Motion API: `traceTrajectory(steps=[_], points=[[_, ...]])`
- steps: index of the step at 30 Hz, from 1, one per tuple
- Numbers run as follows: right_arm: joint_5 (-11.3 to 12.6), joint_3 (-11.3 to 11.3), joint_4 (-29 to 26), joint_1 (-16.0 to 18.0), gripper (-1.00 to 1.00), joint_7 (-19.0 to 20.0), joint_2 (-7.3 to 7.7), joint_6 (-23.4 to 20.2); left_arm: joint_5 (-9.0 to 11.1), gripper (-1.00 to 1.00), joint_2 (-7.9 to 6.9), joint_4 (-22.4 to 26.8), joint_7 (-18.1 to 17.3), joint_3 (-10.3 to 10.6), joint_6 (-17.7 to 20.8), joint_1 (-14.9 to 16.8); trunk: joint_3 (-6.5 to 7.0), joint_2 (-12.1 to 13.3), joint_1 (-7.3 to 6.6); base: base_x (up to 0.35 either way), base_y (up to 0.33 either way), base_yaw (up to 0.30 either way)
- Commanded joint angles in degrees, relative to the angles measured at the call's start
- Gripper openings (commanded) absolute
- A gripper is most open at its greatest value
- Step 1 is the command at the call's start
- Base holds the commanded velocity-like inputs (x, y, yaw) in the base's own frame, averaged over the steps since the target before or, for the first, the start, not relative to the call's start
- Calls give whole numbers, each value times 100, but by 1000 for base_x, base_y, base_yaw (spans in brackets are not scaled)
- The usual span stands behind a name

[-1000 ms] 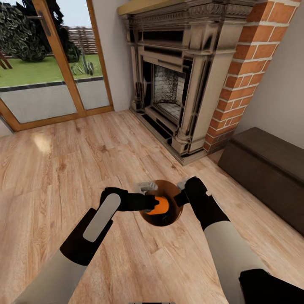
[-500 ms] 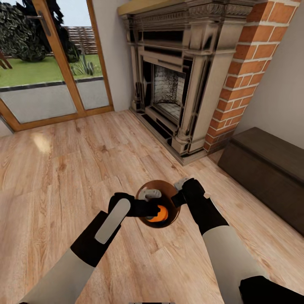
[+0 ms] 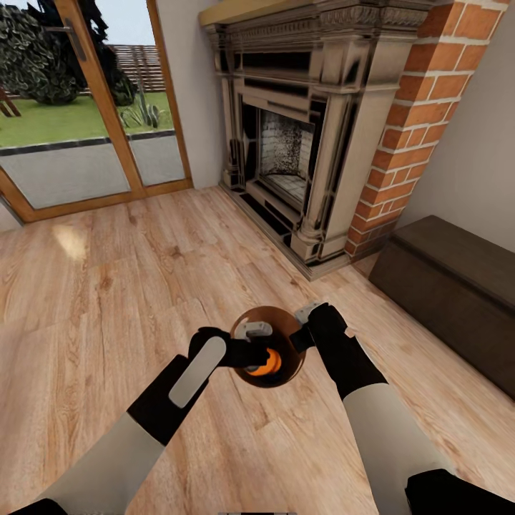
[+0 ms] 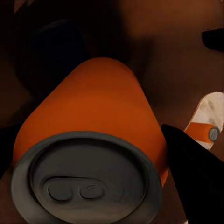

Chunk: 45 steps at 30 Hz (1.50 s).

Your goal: Put the three can of soda from the living room inside the tash can in the kitchen.

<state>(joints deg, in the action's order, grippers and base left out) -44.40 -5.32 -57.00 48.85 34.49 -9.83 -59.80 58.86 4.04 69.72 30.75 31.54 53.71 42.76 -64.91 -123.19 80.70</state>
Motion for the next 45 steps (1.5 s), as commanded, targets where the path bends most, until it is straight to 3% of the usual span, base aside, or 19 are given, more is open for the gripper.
traceTrajectory(steps=[1, 12, 18, 24, 25, 27, 29, 31, 40, 45], points=[[96, -1, -2, 2, -100, 22, -1, -20, 2, -100, 0, -11, 1, 4, -7, 8, 1, 0, 0, 0, 0, 0], [96, -4, -3, 2, -100, 23, -1, -20, -1, -100, 1, -271, -11, 16, -160, 45, 1, 0, 0, 0, 0, 0], [105, -2, -3, 2, -100, 23, -1, -20, -5, -100, 0, -541, -164, 205, -346, 90, 1, 0, 0, 0, 0, 0], [107, -2, -4, 2, -100, 23, -1, -20, -6, -100, 0, -612, -197, 243, -377, 113, 1, 0, 0, 0, 0, 0], [108, -3, -4, 2, -100, 23, -1, -20, -38, 100, 0, -617, -200, 247, -396, 115, 1, 0, 0, 0, 0, 0], [112, 1, -2, 0, -100, 23, -1, -20, -226, 100, 0, -629, -272, 256, -420, 117, 1, 0, 0, 0, 0, 0], [109, 3, -3, -2, -100, 23, -1, -20, -556, 100, 5, -772, -604, 256, -445, 118, 1, 0, 0, 0, 0, 0], [105, 4, -4, -5, -100, 23, -1, -20, -669, 100, 10, -846, -759, 257, -451, 118, 1, 0, 0, 0, 0, 0], [107, 5, 4, -7, -100, 23, -1, -20, -774, 100, -20, -732, -932, 255, -445, 109, 1, 0, 0, 0, 0, 0], [122, 9, 8, -7, -100, 23, 7, -20, -779, 100, -89, 405, -955, 214, -350, 80, 1, 0, 0, 0, 0, 0]])
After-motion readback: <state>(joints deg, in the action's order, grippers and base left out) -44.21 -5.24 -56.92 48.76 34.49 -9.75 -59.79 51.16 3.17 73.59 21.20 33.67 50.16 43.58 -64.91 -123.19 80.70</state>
